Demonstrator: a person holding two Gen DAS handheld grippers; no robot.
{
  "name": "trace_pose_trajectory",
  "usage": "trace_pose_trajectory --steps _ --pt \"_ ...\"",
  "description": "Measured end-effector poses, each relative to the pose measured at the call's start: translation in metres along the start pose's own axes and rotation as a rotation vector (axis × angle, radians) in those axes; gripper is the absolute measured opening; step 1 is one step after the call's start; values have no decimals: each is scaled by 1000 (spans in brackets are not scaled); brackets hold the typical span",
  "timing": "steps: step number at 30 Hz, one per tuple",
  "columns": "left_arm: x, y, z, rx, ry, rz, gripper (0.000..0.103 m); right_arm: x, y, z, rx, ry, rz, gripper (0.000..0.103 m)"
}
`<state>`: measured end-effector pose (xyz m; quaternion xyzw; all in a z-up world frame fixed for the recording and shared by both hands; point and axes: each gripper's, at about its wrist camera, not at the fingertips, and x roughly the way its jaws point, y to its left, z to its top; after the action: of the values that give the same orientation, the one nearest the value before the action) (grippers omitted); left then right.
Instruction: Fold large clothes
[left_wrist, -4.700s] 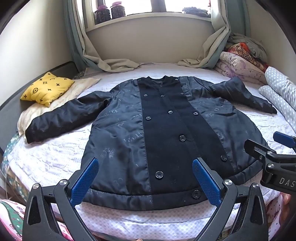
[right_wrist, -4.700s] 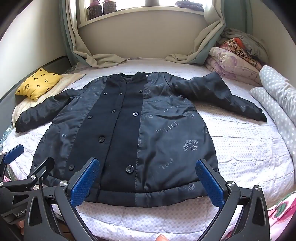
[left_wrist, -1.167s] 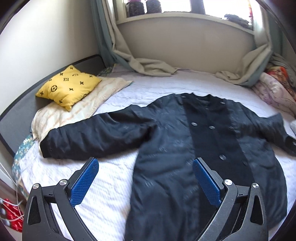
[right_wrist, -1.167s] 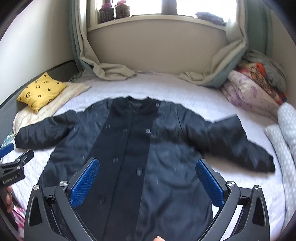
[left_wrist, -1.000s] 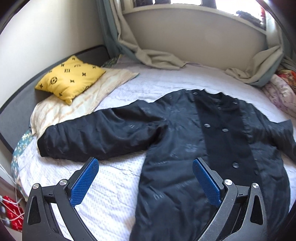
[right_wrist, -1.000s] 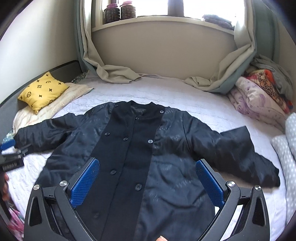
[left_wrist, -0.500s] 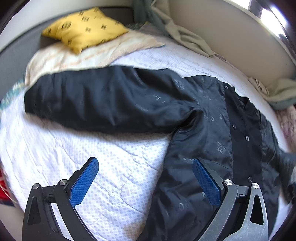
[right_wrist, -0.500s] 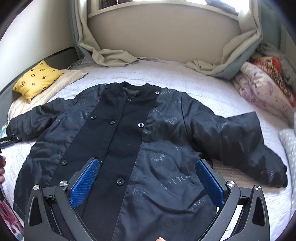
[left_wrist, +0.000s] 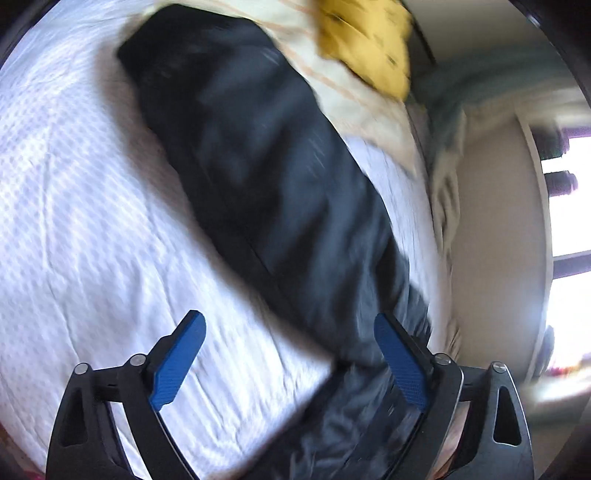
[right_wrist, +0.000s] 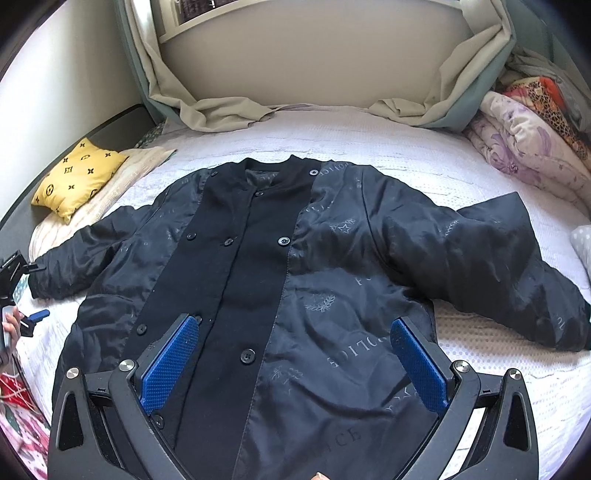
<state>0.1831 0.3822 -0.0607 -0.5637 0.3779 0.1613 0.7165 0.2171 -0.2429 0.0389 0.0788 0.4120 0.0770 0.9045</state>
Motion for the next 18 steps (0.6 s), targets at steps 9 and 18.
trace_pose_trajectory --steps 9,18 --pt "25 32 27 -185 30 -67 88 19 -4 -3 17 42 -17 103" --pt "47 25 52 -181 -36 -68 71 36 -1 -7 3 79 -26 103"
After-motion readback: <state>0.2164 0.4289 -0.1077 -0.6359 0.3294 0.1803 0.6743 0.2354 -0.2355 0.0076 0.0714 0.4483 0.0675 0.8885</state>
